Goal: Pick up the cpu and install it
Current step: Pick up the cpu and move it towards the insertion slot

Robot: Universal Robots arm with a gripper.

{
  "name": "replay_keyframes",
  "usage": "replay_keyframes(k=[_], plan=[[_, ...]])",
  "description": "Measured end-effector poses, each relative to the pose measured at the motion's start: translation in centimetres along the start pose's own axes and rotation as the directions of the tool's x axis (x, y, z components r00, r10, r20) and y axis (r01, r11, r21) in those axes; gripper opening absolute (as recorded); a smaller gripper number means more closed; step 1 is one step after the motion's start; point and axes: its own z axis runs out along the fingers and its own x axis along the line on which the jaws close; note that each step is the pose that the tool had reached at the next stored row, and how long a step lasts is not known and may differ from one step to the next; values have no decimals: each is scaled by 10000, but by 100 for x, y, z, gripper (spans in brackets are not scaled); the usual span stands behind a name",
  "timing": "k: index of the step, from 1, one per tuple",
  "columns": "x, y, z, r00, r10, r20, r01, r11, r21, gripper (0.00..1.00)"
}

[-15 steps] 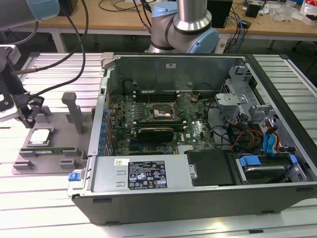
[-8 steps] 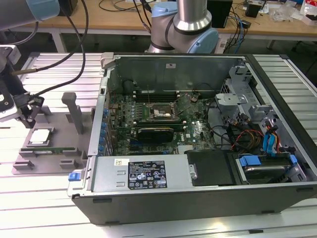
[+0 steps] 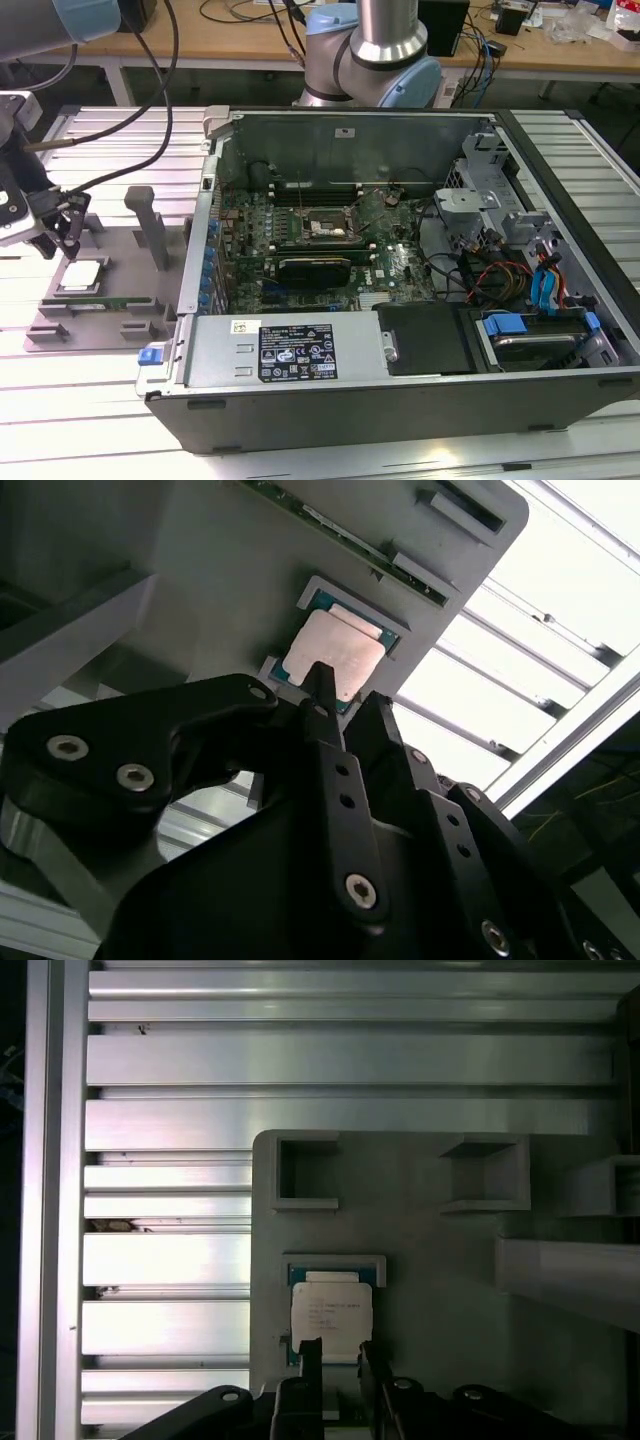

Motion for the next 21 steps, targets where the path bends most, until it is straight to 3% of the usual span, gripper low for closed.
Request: replay_keyframes(k=[1, 5, 7, 10, 14, 18, 21], plan=[[0, 0, 0, 10000, 0, 0, 0, 10000, 0, 36], [0, -1, 2, 10000, 0, 0, 0, 10000, 0, 38], [-1, -2, 4, 10000, 0, -2, 0, 10000, 1, 50], [-66, -3, 56, 10000, 1, -17, -1, 10000, -3, 50], [-64, -8, 167, 10000, -1, -20, 1, 10000, -4, 50], [-56, -1, 190, 10000, 4, -18, -4, 10000, -5, 50], [-20, 33, 253, 10000, 1, -19, -1, 10000, -5, 50]])
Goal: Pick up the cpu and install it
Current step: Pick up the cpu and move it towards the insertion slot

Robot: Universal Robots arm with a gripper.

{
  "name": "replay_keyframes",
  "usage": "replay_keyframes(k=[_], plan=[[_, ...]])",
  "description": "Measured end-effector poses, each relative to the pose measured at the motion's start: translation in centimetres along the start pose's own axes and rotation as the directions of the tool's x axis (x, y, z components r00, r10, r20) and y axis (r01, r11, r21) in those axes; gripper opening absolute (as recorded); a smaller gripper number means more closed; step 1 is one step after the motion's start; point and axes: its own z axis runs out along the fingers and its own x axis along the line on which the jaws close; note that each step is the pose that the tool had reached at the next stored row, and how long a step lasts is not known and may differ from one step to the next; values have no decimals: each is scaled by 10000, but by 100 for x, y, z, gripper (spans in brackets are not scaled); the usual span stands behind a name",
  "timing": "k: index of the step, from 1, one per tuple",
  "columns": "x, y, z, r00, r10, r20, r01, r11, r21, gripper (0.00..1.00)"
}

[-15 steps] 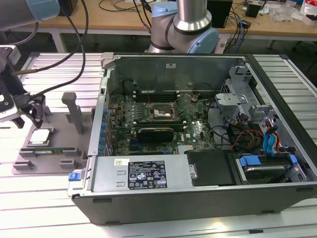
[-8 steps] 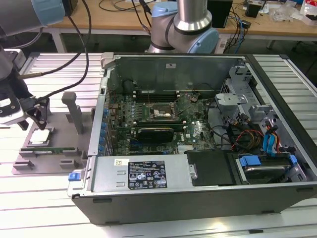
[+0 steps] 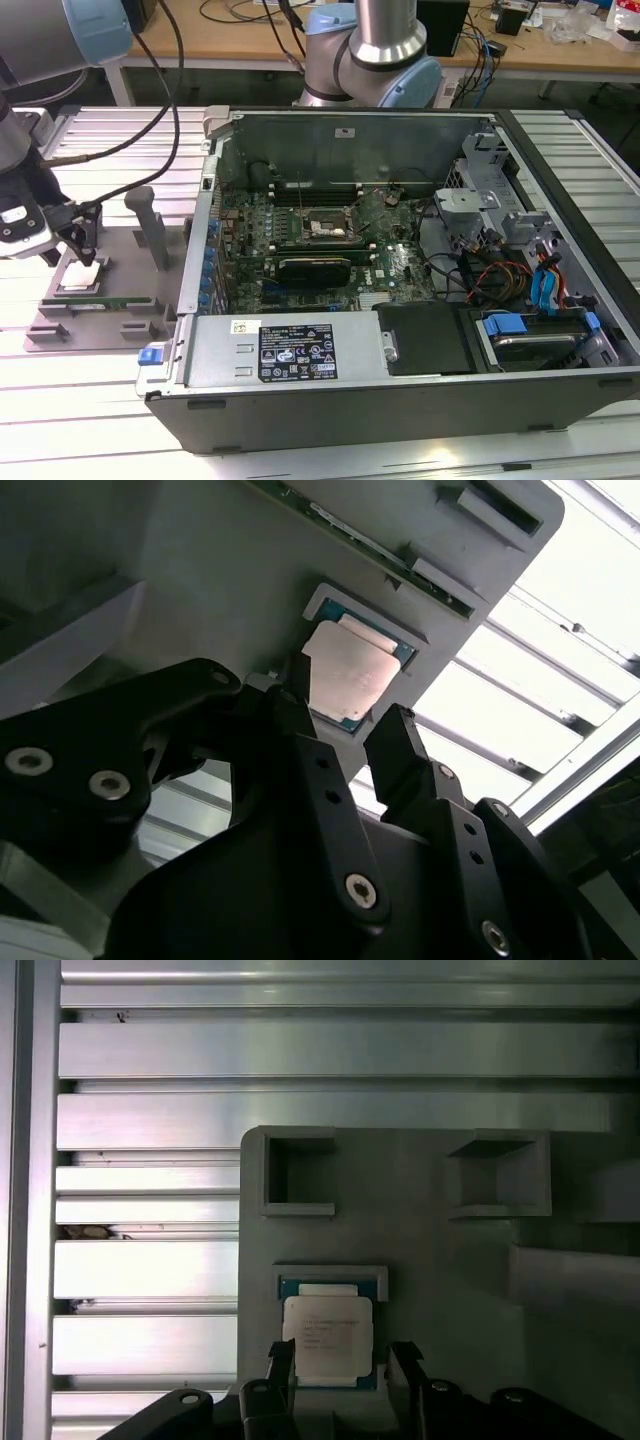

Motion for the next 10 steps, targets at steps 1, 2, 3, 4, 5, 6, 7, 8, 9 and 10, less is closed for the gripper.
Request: replay_keyframes(k=[1, 2, 3, 4, 5, 6, 7, 8, 9, 10], plan=[[4, 4, 14, 10000, 1, 0, -1, 10000, 0, 50], [4, 4, 15, 10000, 0, -2, 0, 10000, 1, 50], [4, 4, 15, 10000, -1, -4, 1, 10000, 2, 50], [4, 4, 18, 10000, -1, -2, 1, 10000, 1, 50], [4, 4, 20, 10000, 0, -1, 0, 10000, 1, 57], [4, 4, 21, 10000, 0, -1, 0, 10000, 1, 57], [4, 4, 22, 10000, 0, -2, 0, 10000, 1, 64], [3, 4, 32, 10000, -1, 4, 1, 10000, -3, 64], [4, 2, 56, 10000, 0, 0, 0, 10000, -1, 64], [5, 2, 65, 10000, 0, 0, 0, 10000, -1, 64]])
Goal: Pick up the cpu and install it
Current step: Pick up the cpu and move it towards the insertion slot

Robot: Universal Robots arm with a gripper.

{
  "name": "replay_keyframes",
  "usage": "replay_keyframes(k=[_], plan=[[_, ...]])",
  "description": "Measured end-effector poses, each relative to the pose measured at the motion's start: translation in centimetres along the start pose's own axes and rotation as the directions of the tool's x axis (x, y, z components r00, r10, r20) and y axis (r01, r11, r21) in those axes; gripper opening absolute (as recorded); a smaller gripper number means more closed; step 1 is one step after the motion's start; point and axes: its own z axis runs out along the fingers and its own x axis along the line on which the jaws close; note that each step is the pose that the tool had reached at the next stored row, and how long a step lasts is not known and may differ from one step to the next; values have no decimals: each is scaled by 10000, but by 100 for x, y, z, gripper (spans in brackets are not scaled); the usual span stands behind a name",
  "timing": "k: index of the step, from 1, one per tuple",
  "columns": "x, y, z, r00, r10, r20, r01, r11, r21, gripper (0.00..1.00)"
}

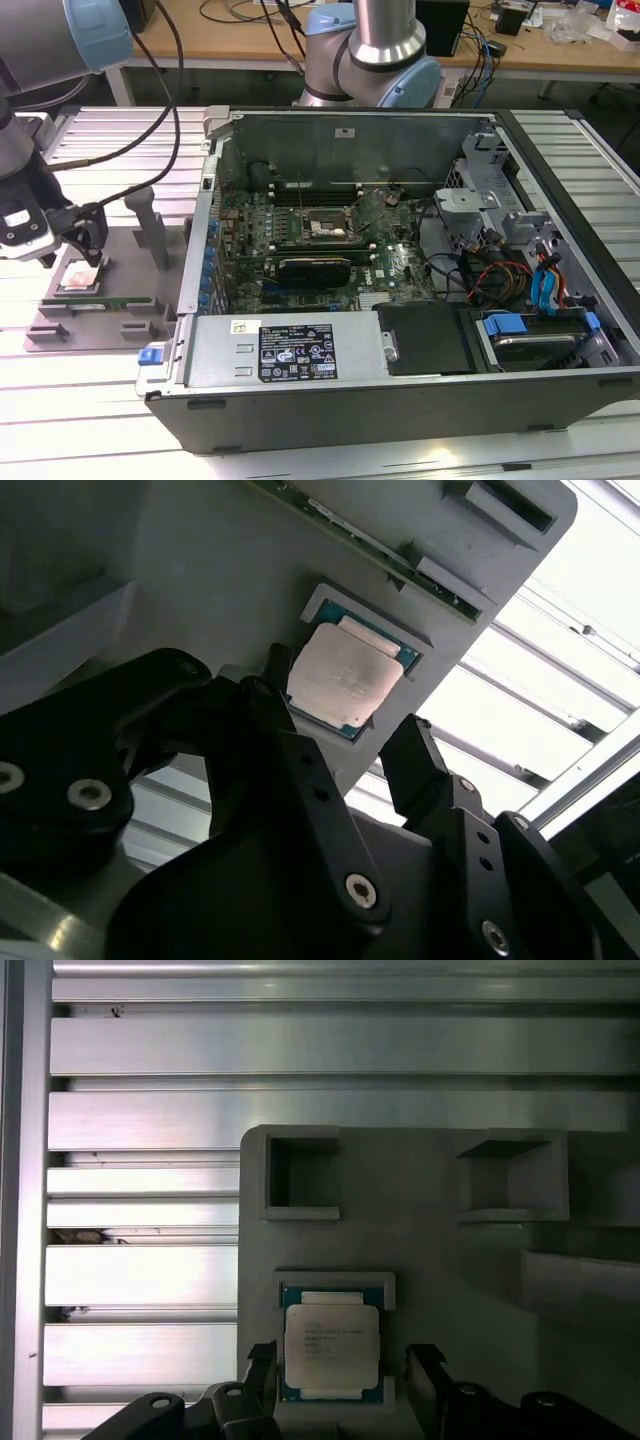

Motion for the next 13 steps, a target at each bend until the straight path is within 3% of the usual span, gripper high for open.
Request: replay_keyframes(k=[9, 13], plan=[[0, 0, 6, 10000, 0, -1, 0, 10000, 0, 64], [1, -4, 88, 10000, 0, -1, 0, 10000, 1, 64]])
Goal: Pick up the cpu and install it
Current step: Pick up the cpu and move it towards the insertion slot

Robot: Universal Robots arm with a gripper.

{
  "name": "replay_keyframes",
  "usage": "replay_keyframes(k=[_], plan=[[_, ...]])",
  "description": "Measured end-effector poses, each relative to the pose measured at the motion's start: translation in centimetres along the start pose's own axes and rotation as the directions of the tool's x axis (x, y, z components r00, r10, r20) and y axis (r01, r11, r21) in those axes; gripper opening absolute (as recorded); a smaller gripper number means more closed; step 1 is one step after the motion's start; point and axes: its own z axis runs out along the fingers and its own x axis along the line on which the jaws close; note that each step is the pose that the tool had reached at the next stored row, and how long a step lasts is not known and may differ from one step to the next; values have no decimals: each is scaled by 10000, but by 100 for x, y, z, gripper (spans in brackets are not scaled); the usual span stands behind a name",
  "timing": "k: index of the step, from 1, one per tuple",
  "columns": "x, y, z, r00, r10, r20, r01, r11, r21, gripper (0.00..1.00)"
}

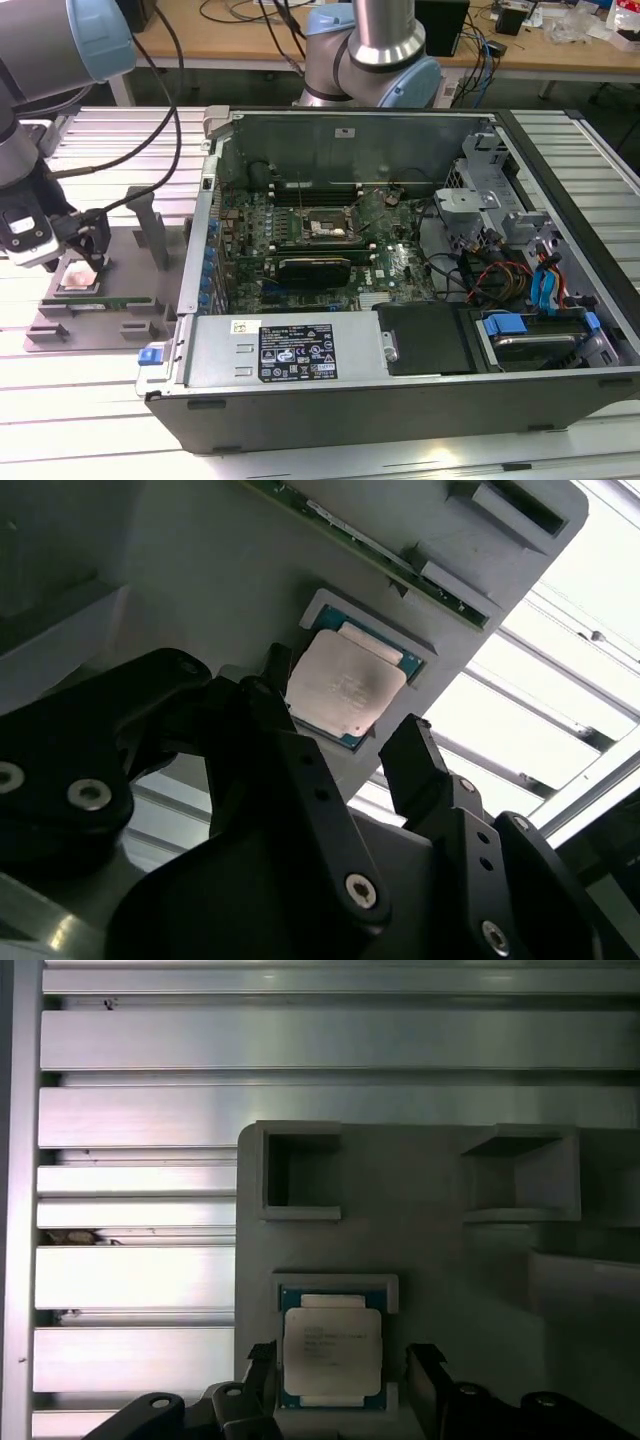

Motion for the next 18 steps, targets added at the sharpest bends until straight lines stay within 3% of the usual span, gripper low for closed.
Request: replay_keyframes(k=[6, 10, 18], plan=[[9, -1, 99, 10000, 6, -10, -6, 10000, 79, 64], [-11, -3, 127, 10000, 5, -10, -5, 9999, 103, 64], [13, 0, 188, 10000, 5, -11, -5, 9999, 104, 64]])
